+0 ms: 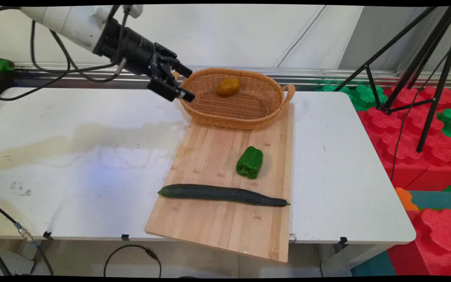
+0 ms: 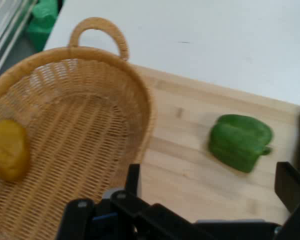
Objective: Pick up the potato from the vegetable basket, then place the picked object on the cutting board
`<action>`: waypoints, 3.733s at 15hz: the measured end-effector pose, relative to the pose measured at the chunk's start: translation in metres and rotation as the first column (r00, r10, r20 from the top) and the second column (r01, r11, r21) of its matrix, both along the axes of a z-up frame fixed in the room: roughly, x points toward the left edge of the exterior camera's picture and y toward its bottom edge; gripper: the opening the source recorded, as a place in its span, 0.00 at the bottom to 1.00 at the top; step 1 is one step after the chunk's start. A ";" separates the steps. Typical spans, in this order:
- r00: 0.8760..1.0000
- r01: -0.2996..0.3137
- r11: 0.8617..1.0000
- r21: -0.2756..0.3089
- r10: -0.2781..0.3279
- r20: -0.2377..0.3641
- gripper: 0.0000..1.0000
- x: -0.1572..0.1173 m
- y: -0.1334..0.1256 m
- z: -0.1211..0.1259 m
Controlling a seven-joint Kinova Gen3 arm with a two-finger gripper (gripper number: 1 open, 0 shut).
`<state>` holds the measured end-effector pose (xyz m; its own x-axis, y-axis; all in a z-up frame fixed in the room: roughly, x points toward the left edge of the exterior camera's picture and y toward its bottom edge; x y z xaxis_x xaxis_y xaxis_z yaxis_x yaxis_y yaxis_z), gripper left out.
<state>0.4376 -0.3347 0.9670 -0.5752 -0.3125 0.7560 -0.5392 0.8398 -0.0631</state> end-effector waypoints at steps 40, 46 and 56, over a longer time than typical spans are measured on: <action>0.943 -0.185 0.976 -0.111 0.209 0.260 1.00 -0.055 -0.241 -0.177; 0.944 -0.196 0.974 -0.115 0.219 0.246 0.00 -0.059 -0.249 -0.184; 0.949 -0.205 0.971 -0.120 0.227 0.219 0.00 -0.054 -0.249 -0.178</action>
<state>0.3841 -0.5833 0.7893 -0.6630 -0.3821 0.6437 -0.6686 0.6890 -0.2796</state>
